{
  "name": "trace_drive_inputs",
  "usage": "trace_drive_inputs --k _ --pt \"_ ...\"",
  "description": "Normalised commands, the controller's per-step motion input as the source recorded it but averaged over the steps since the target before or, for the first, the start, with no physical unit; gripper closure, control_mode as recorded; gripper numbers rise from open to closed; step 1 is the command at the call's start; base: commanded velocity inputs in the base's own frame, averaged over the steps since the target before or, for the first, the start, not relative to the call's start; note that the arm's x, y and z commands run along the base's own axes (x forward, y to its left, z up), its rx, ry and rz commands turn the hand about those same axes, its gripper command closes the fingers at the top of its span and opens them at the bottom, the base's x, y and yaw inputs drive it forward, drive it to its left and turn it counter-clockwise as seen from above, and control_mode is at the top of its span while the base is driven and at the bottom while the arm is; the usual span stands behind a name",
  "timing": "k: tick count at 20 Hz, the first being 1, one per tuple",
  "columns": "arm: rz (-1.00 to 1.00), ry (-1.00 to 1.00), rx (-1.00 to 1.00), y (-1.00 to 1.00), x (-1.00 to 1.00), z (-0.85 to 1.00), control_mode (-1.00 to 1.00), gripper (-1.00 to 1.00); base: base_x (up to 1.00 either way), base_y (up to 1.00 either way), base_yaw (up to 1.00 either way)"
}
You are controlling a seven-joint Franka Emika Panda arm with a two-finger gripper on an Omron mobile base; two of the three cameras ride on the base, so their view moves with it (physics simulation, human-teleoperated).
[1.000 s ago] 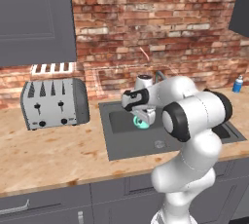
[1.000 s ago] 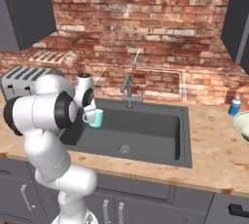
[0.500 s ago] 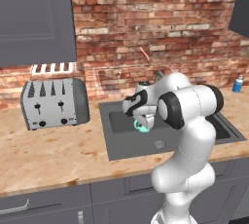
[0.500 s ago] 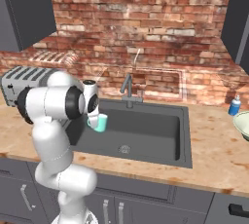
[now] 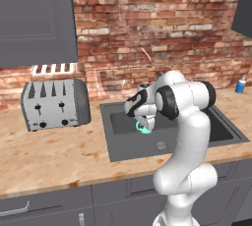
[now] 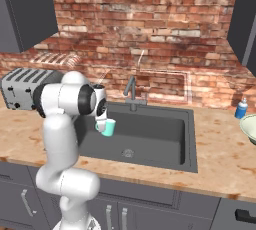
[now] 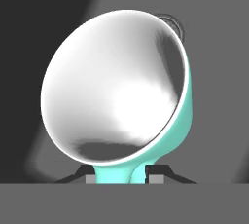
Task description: Pick the mug and place it in the sink. Pick the bowl and place it in the open cabinet and then close the cabinet.
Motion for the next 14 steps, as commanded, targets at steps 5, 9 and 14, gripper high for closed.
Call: trace_drive_inputs --k 5,9,14 --pt "-0.02 0.04 0.00 -0.03 0.44 -0.34 -1.00 1.00 0.00 0.00 0.00" --pt "-0.03 0.09 0.00 -0.03 0.40 -0.35 -1.00 1.00 0.00 0.00 0.00" --pt "-0.04 0.10 0.00 -0.06 0.19 -0.31 -1.00 1.00 0.00 0.00 0.00"
